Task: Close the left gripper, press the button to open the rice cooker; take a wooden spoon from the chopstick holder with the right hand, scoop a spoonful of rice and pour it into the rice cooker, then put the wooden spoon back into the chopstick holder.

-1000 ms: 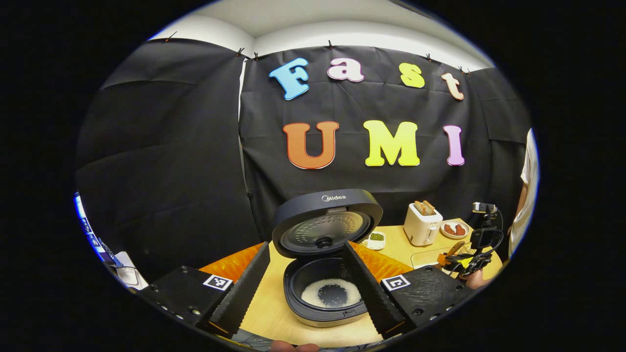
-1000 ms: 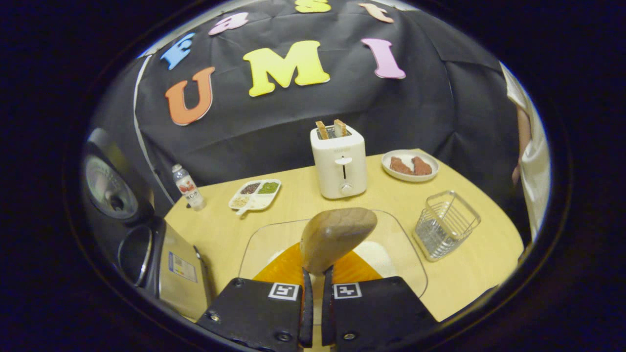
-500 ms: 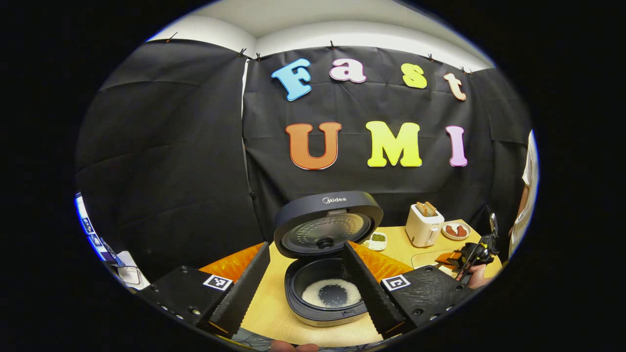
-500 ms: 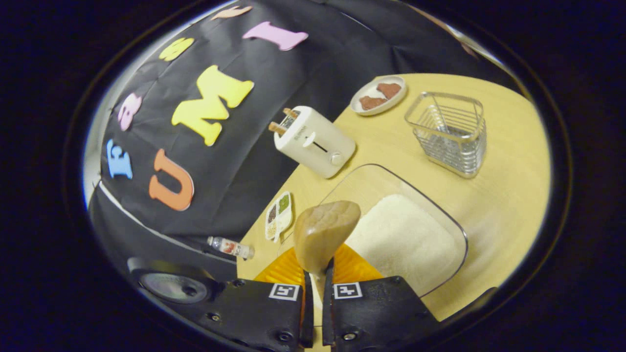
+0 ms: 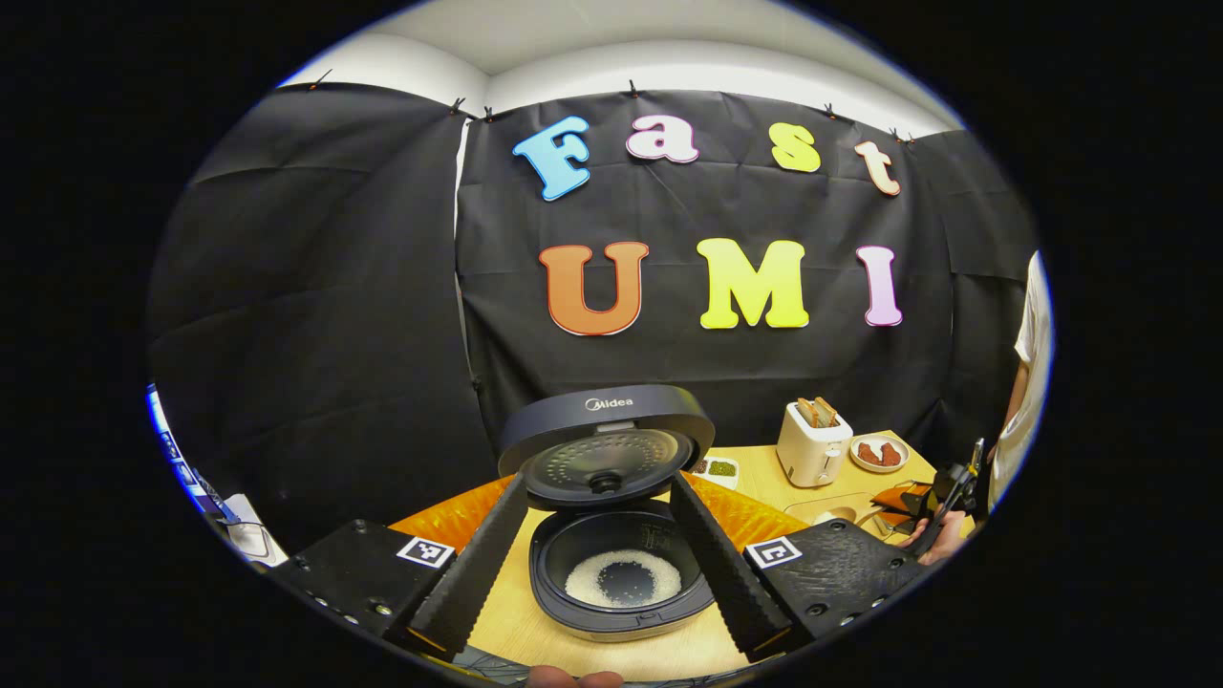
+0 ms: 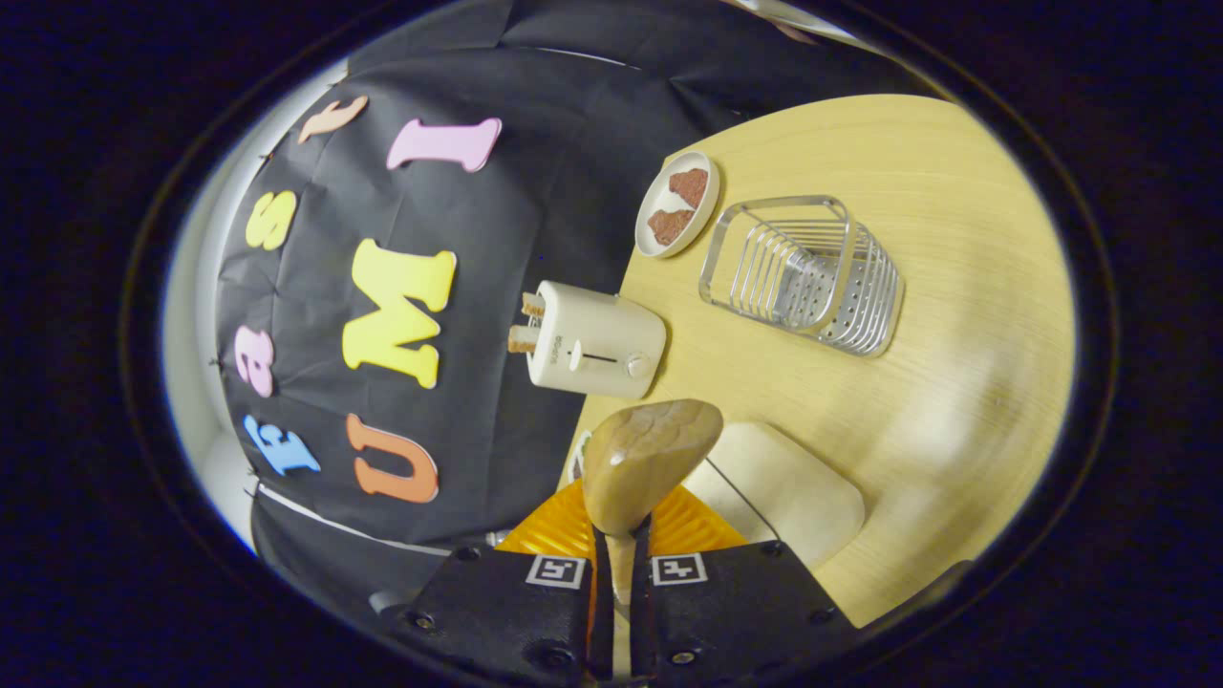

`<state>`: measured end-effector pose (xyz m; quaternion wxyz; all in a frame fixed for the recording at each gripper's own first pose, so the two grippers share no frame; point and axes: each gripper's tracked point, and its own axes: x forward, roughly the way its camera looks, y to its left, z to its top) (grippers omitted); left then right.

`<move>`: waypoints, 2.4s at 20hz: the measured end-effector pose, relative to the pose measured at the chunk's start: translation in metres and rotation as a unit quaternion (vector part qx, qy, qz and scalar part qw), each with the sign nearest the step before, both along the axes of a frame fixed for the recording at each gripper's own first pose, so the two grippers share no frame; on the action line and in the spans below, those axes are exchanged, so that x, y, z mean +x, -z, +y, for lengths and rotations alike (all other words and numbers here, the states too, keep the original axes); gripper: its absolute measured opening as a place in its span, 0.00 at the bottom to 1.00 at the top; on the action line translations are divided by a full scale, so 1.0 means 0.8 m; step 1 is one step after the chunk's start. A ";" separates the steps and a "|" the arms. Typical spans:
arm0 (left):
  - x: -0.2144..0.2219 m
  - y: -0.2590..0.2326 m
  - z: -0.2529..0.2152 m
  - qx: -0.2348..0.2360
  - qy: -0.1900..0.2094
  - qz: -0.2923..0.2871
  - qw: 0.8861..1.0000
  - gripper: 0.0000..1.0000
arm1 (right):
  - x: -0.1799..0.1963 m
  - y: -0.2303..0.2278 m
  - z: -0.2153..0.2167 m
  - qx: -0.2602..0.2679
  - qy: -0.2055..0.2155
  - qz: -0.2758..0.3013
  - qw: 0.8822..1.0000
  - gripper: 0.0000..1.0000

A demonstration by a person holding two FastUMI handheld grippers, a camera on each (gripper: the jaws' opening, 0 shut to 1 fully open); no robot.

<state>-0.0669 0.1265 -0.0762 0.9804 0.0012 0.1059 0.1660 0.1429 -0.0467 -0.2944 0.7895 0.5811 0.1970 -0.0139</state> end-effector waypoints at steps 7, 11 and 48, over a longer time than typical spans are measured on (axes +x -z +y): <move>-0.007 -0.005 -0.003 0.006 -0.015 -0.016 1.000 0.96 | -0.009 -0.086 0.014 0.040 -0.033 -0.057 0.997 0.12; -0.025 -0.005 0.012 0.005 -0.035 -0.028 0.999 0.95 | -0.017 -0.131 0.080 0.041 -0.091 -0.078 0.992 0.12; -0.138 0.044 0.122 -0.046 -0.061 -0.034 0.996 0.95 | -0.108 -0.095 0.492 -0.600 -0.306 -0.220 0.706 0.12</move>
